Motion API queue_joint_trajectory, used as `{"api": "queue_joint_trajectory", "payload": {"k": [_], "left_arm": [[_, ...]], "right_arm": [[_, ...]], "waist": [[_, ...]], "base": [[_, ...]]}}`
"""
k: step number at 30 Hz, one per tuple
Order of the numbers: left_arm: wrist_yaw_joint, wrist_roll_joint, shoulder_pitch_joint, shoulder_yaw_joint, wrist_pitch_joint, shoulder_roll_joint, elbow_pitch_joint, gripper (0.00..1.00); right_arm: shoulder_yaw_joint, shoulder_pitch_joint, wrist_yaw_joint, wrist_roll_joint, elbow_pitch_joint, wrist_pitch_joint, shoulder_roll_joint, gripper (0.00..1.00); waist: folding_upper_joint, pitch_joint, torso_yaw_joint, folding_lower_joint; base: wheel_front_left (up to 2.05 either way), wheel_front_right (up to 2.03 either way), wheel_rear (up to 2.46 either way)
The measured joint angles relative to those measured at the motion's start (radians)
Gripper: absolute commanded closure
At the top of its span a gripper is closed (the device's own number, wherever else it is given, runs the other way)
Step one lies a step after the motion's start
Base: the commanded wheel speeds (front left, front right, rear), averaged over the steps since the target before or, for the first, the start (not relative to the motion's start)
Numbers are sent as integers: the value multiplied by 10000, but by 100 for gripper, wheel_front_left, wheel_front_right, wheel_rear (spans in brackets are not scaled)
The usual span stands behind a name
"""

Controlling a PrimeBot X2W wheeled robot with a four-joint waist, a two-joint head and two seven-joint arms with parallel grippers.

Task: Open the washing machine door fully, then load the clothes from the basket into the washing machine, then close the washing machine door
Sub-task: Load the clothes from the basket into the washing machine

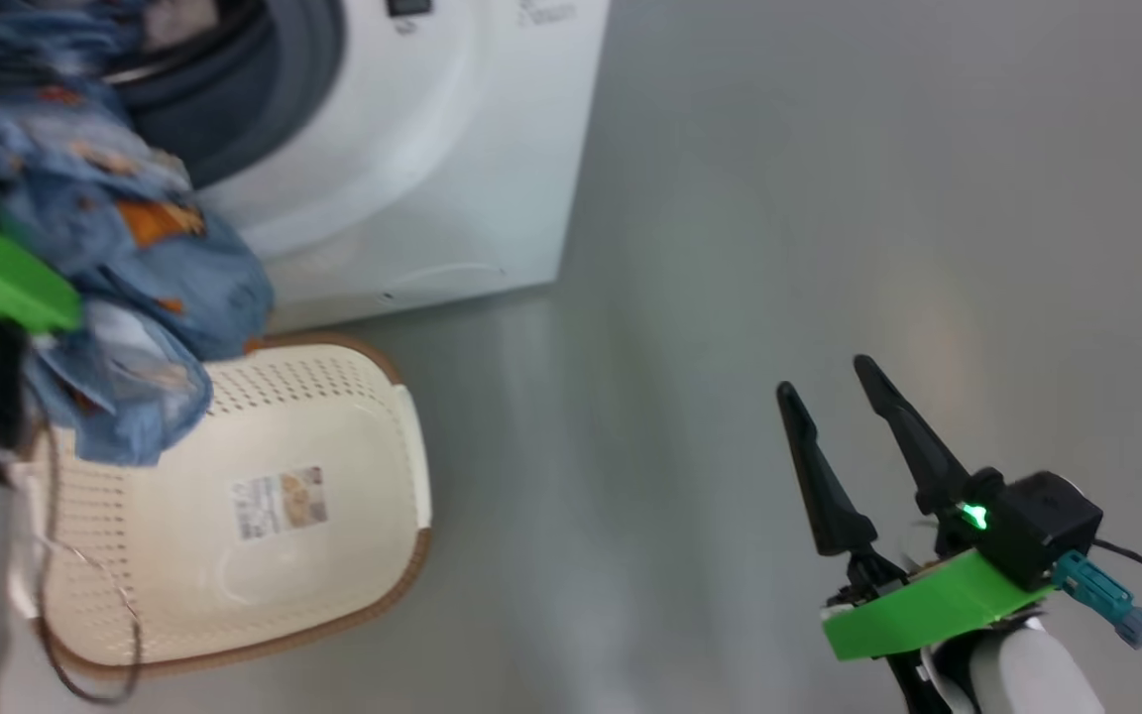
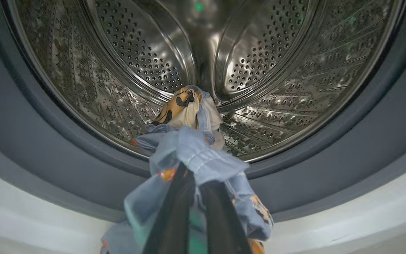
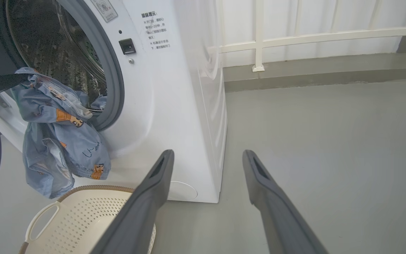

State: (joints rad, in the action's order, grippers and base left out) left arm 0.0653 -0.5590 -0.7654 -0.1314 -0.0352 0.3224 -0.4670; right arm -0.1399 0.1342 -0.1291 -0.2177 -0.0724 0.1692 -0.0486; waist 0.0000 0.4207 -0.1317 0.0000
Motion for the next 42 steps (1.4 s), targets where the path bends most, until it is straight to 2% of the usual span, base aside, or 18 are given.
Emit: {"api": "queue_joint_trajectory", "payload": {"k": [9,15,23,26,29,37,38,42], "left_arm": [[-364,-77,-2430,96,-1747,1216,-1427,100],[-506,-52,-3531,84,-2665,2063,-1875,100],[-458,90,-4440,395,-2807,3124,-1942,100],[-474,307,-5176,428,-2364,3553,-2080,100],[-529,681,-5940,372,-1419,3781,-2171,100],[-619,1687,-7615,-125,819,3843,-2573,100],[-619,1687,-7615,-125,819,3843,-2573,100],[-594,2245,-8364,-353,2173,3912,-2675,100]], "right_arm": [[-663,871,0,-443,663,560,-12,0],[-938,1202,0,-832,1009,761,-12,0],[-1335,1398,0,-1035,1223,805,2,0],[-1373,1453,0,-1049,1197,807,4,0],[-1396,1555,0,-1097,1145,807,6,0],[-1680,1606,0,-1106,1145,809,15,0],[-1680,1606,0,-1106,1145,809,15,0],[-1705,1755,0,-1110,1083,809,15,0]], "waist": [[0,1099,-962,0],[1,1686,-1632,0],[1,2272,-2504,0],[1,2490,-2737,0],[1,2695,-2909,0],[1,3056,-3130,0],[1,3056,-3130,0],[1,3219,-3176,0]], "base": [[0,0,0],[0,0,0],[0,0,0],[0,0,0],[0,0,0],[0,0,0],[0,0,0],[0,0,0]]}}
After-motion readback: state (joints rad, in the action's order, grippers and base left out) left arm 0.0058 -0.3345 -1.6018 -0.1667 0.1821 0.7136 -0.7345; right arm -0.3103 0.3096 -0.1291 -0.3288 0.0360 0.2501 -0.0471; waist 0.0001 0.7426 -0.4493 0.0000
